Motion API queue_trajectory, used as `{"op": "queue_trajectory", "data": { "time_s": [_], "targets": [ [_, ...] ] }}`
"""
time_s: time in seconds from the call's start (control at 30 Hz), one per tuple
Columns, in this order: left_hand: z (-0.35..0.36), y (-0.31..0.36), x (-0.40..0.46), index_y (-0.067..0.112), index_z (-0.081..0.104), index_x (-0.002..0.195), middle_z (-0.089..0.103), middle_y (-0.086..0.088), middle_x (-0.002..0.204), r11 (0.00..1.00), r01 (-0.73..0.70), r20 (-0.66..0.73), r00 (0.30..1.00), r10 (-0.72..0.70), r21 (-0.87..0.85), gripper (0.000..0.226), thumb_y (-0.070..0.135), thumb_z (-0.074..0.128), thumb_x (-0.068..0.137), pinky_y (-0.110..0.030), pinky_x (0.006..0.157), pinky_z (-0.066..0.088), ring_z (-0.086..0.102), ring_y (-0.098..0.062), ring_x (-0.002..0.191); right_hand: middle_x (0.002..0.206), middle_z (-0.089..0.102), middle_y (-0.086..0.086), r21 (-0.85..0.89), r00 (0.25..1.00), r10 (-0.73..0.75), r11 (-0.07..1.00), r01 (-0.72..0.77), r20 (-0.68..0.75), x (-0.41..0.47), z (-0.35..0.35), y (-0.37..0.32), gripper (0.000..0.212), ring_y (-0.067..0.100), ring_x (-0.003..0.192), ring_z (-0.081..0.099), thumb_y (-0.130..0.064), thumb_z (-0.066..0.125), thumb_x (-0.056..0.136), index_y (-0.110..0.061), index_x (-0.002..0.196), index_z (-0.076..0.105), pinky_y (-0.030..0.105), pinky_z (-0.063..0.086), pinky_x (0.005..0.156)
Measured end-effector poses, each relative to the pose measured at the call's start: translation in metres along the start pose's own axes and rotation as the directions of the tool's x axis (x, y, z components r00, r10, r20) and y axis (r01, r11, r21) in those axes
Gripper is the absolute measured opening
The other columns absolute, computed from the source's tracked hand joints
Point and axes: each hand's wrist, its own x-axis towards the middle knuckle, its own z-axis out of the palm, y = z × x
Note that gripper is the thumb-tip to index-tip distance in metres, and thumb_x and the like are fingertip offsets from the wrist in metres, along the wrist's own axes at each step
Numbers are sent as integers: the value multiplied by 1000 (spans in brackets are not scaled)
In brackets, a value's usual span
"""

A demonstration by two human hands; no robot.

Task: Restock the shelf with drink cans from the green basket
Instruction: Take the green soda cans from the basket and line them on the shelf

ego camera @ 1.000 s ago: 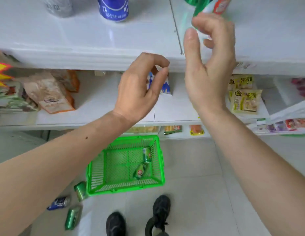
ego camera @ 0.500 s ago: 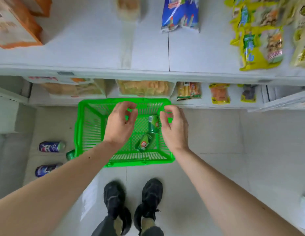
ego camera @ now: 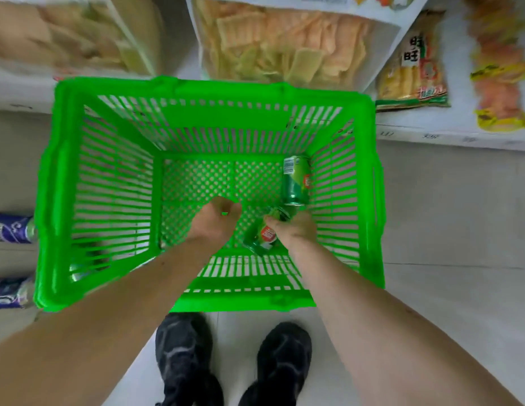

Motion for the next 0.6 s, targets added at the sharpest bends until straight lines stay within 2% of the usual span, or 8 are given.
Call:
{"op": "queue_trajectory", "data": {
  "time_s": [0.1, 0.13, 0.2, 0.23, 0.3, 0.4, 0.5, 0.6],
  "targets": [
    [11, -17, 16, 11, 65, 111, 67, -13, 110, 996, 47, 75, 996, -52, 73, 35, 39, 51, 95, -32, 88, 47, 62, -30, 103, 130, 56, 10, -48, 994, 107, 993, -106, 13, 26, 16, 1, 81, 24, 96, 63, -44, 77, 79, -6, 138, 37, 21, 42, 73],
    [13, -22, 20, 9, 65, 109, 67, -15, 109, 994, 55, 93, 994, -64, 90, 35, 38, 50, 95, -34, 89, 48, 63, -30, 103, 135, 53, 11, -47, 991, 133, 990, -132, 21, 33, 21, 2, 85, 23, 88, 62, -44, 76, 81, -6, 141, 31, 22, 42, 73],
    [17, -30, 26, 8, 66, 109, 67, -15, 110, 993, 75, 120, 989, -85, 86, 36, 38, 51, 95, -35, 93, 48, 62, -29, 103, 131, 55, 12, -39, 987, 157, 987, -156, 22, 41, 29, 5, 82, 14, 60, 50, -45, 73, 83, -6, 141, 30, 20, 44, 58],
    [17, -32, 28, 8, 65, 110, 67, -14, 111, 993, 83, 129, 987, -92, 79, 36, 38, 51, 95, -34, 94, 48, 62, -28, 104, 128, 56, 11, -39, 986, 166, 985, -165, 12, 44, 31, 7, 81, 12, 56, 46, -45, 73, 83, -6, 140, 31, 22, 42, 52],
    [16, -34, 30, 8, 64, 113, 66, -14, 113, 994, 89, 142, 985, -98, 66, 37, 38, 52, 94, -33, 94, 47, 62, -27, 106, 126, 57, 12, -43, 986, 165, 985, -165, 8, 51, 36, 9, 81, 14, 60, 50, -47, 74, 82, -6, 139, 33, 28, 51, 61],
    [8, -29, 29, 9, 64, 117, 66, -12, 116, 995, 89, 169, 981, -96, 47, 39, 39, 54, 93, -32, 96, 46, 61, -26, 108, 118, 63, 14, 28, 984, 179, 983, -179, 23, 51, 38, 9, 75, 26, 86, 65, -49, 78, 75, -8, 128, 45, 41, 59, 82],
    [-7, -16, 18, 13, 62, 120, 65, -7, 120, 997, 78, 185, 980, -77, 2, 46, 45, 62, 86, -35, 100, 45, 60, -23, 112, 108, 67, 17, 187, 967, 234, 950, -250, 102, 34, 26, -2, 57, 31, 86, 69, -46, 79, 76, -10, 111, 52, 41, 61, 70],
    [-29, 5, -8, 18, 54, 130, 60, 1, 126, 997, 53, 223, 974, -38, -61, 71, 53, 74, 72, -34, 104, 43, 56, -17, 117, 104, 66, 19, 308, 947, 247, 902, -302, 206, -3, -2, -28, 49, 28, 83, 67, -42, 73, 84, -8, 115, 53, 37, 59, 63]
  ]
}}
